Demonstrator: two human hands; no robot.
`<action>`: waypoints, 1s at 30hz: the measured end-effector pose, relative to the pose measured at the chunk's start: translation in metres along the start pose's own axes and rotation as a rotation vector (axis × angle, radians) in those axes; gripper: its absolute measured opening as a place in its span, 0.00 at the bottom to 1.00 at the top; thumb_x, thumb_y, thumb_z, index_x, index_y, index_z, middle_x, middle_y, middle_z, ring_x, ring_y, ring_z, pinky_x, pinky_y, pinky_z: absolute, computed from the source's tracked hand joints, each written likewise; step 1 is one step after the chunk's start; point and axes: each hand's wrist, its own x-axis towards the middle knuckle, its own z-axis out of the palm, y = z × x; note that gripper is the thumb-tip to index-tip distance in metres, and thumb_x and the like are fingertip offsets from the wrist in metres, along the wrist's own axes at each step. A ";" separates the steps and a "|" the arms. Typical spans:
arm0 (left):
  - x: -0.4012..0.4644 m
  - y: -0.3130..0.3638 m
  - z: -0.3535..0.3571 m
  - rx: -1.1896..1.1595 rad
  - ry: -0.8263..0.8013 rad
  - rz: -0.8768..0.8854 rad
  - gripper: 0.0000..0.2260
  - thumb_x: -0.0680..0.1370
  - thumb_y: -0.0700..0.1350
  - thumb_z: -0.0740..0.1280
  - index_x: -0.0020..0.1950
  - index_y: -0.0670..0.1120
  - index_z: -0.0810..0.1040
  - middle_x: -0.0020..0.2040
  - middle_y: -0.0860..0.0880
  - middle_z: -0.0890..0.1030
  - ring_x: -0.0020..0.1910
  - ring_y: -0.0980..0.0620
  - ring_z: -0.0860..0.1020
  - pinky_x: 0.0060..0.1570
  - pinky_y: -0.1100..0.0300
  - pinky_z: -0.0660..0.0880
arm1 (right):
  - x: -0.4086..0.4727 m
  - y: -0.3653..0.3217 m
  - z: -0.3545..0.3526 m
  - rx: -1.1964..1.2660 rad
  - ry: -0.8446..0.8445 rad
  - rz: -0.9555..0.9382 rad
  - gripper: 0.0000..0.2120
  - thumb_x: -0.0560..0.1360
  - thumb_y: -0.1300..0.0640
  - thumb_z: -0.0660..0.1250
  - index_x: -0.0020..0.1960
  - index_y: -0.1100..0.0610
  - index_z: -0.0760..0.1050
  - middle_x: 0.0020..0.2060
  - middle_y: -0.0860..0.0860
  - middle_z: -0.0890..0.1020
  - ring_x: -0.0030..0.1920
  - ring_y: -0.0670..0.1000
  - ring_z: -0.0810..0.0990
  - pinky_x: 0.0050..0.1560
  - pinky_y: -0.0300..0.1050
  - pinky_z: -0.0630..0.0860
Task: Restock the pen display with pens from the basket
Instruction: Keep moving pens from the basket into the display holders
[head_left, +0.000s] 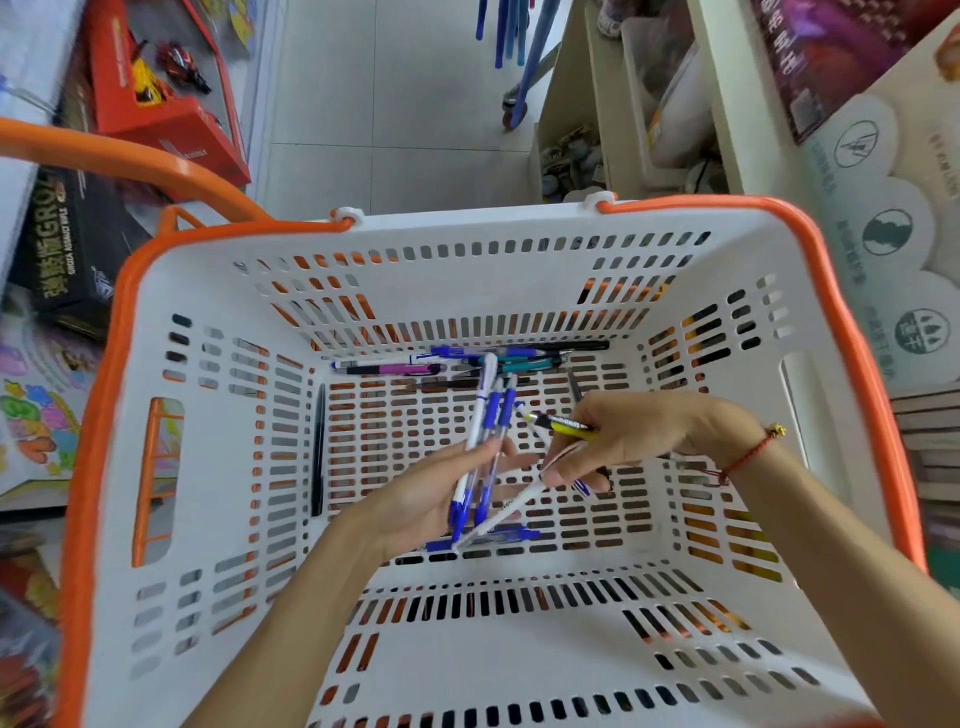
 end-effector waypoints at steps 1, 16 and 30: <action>-0.002 -0.001 0.001 0.036 -0.032 -0.024 0.11 0.79 0.48 0.62 0.57 0.45 0.78 0.60 0.43 0.82 0.57 0.43 0.81 0.55 0.49 0.80 | 0.001 -0.002 0.001 0.022 0.031 -0.005 0.09 0.74 0.48 0.70 0.42 0.54 0.80 0.27 0.46 0.78 0.32 0.48 0.71 0.42 0.43 0.67; -0.006 -0.005 0.006 0.339 -0.130 0.056 0.16 0.81 0.52 0.60 0.66 0.48 0.75 0.36 0.54 0.72 0.32 0.59 0.68 0.31 0.67 0.69 | 0.029 -0.005 0.004 0.571 0.531 -0.026 0.28 0.72 0.35 0.64 0.51 0.60 0.79 0.28 0.49 0.62 0.26 0.45 0.58 0.26 0.37 0.57; -0.004 0.000 0.000 0.058 0.029 0.114 0.12 0.82 0.45 0.59 0.65 0.48 0.74 0.53 0.47 0.85 0.50 0.49 0.84 0.48 0.52 0.82 | 0.014 -0.001 0.007 0.592 0.583 -0.213 0.13 0.83 0.54 0.57 0.46 0.60 0.73 0.22 0.46 0.71 0.22 0.43 0.60 0.23 0.32 0.58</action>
